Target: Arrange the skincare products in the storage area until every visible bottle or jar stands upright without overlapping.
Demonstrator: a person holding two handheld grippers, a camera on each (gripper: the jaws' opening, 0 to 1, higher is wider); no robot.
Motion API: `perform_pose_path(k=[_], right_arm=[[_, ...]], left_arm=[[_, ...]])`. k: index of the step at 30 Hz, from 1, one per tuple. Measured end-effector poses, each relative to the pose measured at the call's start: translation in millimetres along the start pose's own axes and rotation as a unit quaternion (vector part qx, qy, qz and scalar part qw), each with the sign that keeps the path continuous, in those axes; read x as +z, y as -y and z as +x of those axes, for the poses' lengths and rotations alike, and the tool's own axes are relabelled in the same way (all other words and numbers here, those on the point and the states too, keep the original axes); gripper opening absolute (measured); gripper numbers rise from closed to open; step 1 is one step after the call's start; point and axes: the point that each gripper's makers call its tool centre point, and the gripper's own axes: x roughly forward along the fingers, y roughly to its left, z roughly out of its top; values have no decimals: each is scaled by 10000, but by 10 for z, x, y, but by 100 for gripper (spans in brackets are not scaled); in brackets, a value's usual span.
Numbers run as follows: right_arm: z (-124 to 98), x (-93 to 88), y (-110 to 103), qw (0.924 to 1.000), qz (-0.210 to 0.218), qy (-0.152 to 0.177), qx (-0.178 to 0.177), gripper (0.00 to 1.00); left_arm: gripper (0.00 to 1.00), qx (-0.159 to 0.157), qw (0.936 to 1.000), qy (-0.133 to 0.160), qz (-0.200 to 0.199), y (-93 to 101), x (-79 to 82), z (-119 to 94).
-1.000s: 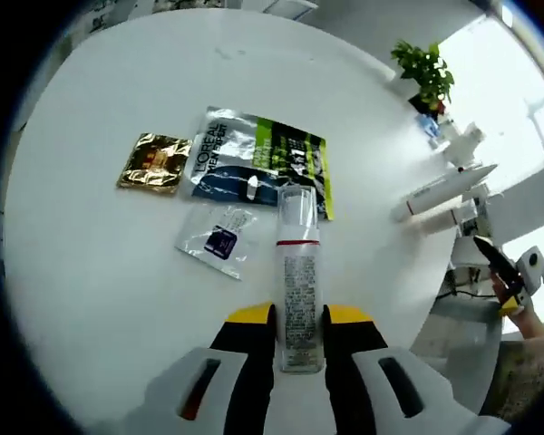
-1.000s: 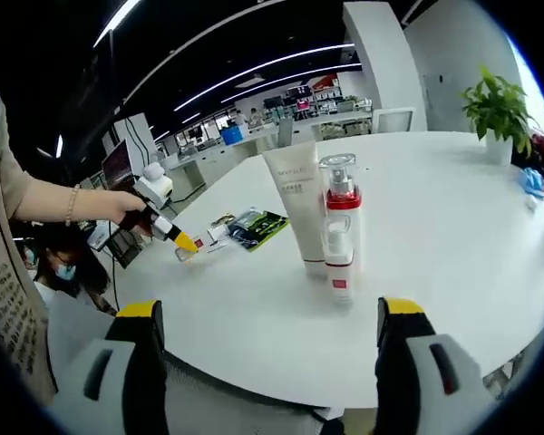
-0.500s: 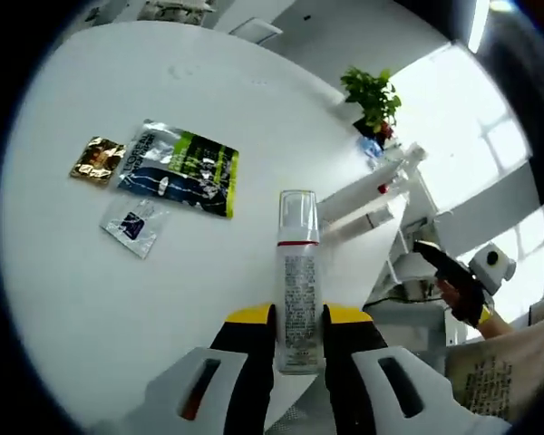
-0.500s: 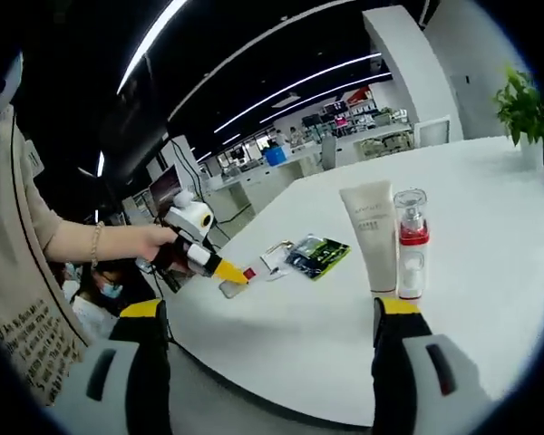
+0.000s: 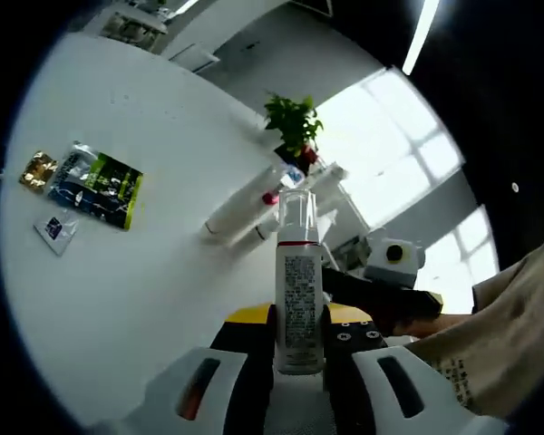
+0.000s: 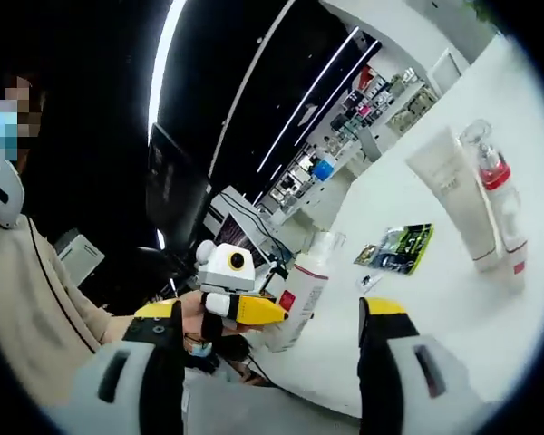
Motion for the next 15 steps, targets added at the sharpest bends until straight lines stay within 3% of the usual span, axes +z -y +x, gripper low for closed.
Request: perform_pose_path(k=[8,15], right_arm=[[12,-17,-124,9988,265,-54,420,50],[-34,2,-165,9977,345,-69,574,31]], left_arm=[[17,-352,9993,86,90,337,-110,88],[17,-529,9985,110,109,456,-219,186]])
